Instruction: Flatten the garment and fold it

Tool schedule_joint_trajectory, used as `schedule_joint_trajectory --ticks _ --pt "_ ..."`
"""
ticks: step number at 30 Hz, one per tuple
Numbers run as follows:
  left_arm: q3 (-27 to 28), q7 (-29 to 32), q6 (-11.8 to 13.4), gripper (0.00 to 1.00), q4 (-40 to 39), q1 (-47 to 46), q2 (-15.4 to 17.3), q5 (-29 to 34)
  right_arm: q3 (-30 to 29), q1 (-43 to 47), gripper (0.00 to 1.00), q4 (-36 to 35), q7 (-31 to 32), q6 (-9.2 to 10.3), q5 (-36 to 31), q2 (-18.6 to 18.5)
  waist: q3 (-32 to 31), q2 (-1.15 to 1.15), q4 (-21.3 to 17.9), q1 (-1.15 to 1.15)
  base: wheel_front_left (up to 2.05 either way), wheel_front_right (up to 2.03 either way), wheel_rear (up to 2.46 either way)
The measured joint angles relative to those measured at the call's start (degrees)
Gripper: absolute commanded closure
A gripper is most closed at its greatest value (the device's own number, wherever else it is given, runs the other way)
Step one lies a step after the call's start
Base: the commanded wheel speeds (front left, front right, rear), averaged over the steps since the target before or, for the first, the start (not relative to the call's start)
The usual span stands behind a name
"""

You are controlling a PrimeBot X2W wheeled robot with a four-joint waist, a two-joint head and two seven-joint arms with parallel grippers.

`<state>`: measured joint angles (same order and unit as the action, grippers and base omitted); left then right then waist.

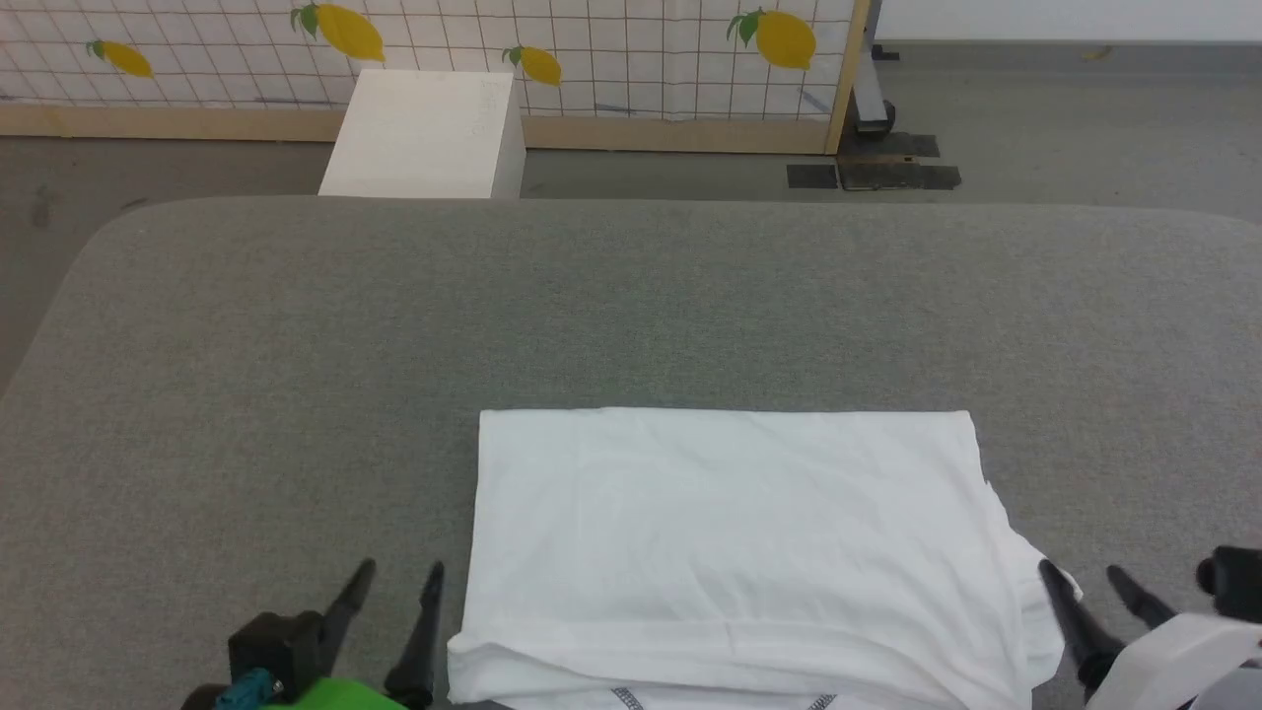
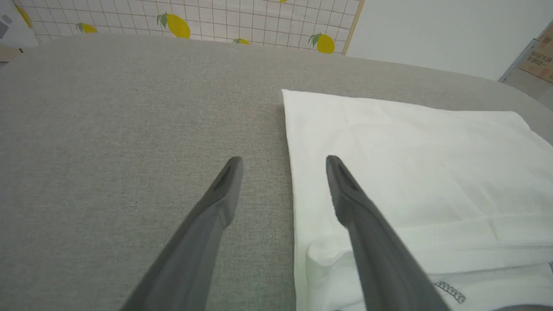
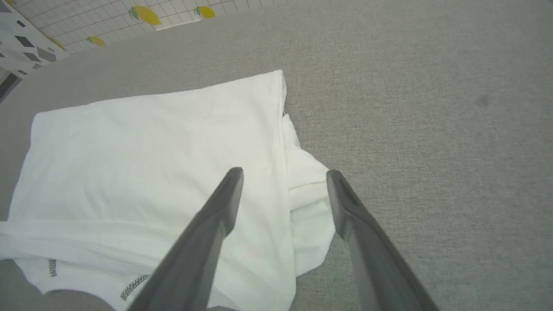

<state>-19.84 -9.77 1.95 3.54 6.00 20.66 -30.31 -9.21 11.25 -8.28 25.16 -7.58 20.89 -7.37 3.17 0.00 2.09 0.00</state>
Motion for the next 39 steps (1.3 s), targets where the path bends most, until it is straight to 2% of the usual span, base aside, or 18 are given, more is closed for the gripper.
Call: schedule_joint_trajectory --ticks 6,14,20,27,28,30,31,32,35,39 --pt "2.1 -4.3 3.2 0.0 0.6 -4.1 -2.6 4.0 -5.4 -5.8 0.0 4.9 -0.7 0.01 1.3 2.7 0.1 0.0 0.4 0.0 0.0 0.0 0.0" --pt "7.1 -4.9 4.7 0.0 1.2 -8.3 -6.7 8.3 -6.8 -13.4 0.0 15.5 4.5 0.01 1.9 3.2 2.0 0.0 0.5 0.0 0.0 0.0 0.0" --pt "10.6 -5.0 3.4 0.0 0.9 -10.0 -9.8 11.9 -3.5 -18.0 0.0 22.6 8.7 0.01 2.9 1.1 4.0 0.0 0.9 0.0 0.0 0.0 0.0" --pt "13.0 -5.0 -0.2 0.0 0.8 -11.5 -12.8 15.4 -0.2 -21.3 0.0 26.9 14.5 0.01 4.0 -1.0 5.2 0.0 1.8 0.0 0.0 0.0 0.0" --pt "13.3 -5.0 -0.7 0.0 0.7 -11.6 -13.1 15.8 0.3 -21.6 0.13 27.0 15.5 0.02 4.3 -1.1 5.2 0.0 1.9 0.0 0.0 0.0 0.0" --pt "14.0 -5.0 -1.6 0.0 0.7 -11.6 -13.7 16.9 1.4 -21.8 0.71 26.9 17.3 0.02 5.5 -1.2 5.1 0.0 2.0 0.0 0.0 0.0 0.0" --pt "14.2 -5.0 -2.0 0.0 0.7 -11.6 -13.8 17.3 1.6 -21.8 0.81 26.8 17.8 0.02 6.1 -1.2 5.0 0.0 2.0 0.0 0.0 0.0 0.0" --pt "14.6 -5.0 -2.4 0.0 0.7 -11.7 -14.1 17.6 2.0 -21.7 1.0 26.5 18.1 0.02 6.7 -1.2 4.9 0.0 2.0 0.0 0.0 0.0 0.0" --pt "15.6 -5.0 -3.2 0.0 0.8 -11.6 -14.7 18.3 2.9 -21.2 1.0 25.7 18.1 0.02 7.0 -0.9 4.6 0.0 1.8 0.0 0.0 0.0 0.0" --pt "16.8 -5.0 -4.3 0.0 0.9 -11.6 -15.3 18.8 2.2 -20.2 1.0 24.9 14.9 0.01 5.8 -0.8 4.2 0.0 1.4 0.0 0.0 0.0 0.0"
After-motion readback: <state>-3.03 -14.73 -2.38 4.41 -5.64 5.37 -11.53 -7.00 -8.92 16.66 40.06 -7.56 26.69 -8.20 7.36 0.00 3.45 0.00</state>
